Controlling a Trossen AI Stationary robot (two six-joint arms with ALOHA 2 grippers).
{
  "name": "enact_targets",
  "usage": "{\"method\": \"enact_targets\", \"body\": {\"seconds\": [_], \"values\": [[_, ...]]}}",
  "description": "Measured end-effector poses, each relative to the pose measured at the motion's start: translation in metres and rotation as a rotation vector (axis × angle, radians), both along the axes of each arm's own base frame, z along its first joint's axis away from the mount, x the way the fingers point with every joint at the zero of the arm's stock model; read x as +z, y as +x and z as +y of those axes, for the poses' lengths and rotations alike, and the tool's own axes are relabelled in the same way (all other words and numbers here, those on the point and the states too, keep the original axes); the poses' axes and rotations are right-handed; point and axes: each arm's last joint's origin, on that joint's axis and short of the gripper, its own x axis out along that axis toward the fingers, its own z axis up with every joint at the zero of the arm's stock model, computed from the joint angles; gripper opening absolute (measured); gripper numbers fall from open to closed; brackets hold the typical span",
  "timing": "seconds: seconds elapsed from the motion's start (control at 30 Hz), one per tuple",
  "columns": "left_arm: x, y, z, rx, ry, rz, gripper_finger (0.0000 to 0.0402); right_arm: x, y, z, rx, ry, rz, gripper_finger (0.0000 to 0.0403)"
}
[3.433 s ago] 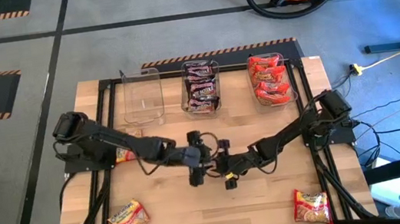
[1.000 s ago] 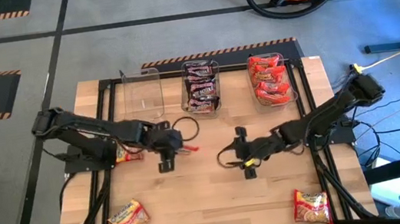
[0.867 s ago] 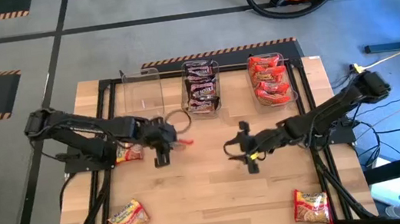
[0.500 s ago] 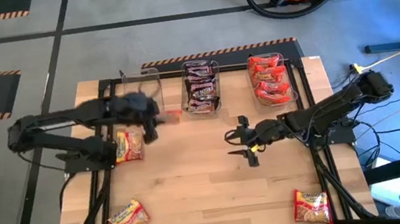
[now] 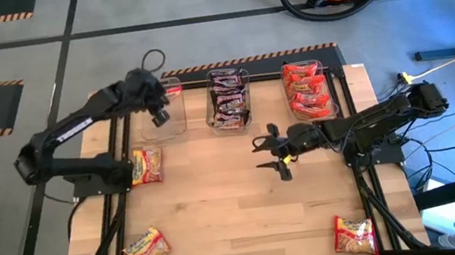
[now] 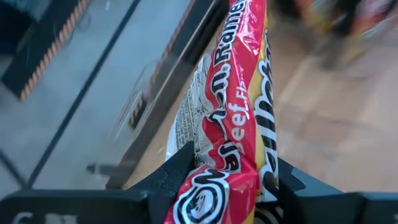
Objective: Sort Maruchan noodles
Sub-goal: Put the red noodle pack into the left transparent bin
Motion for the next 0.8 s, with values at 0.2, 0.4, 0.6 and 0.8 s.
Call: {"method": "enact_targets", "body": {"seconds": [0.2,0.4,0.6,0.8], "values": [[-0.028,-0.002,0.044,0.035,-0.123,0.019,0.0117,0.0,0.0,0.0,0.007,0.002,0.004,0.0221],[-0.049,0.0,0.076,-0.004,-0.155,-0.001,0.0117,0.0,0.0,0.0,0.007,0.002,0.0,0.0221],[-0.061,-0.013,0.098,-0.004,-0.214,-0.076,0.0117,-0.002,-0.001,0.001,0.029,0.022,0.006,0.0221],[-0.083,-0.02,0.115,0.023,-0.291,-0.068,0.0117,-0.01,-0.005,0.002,0.045,0.054,-0.051,0.0221]]}}
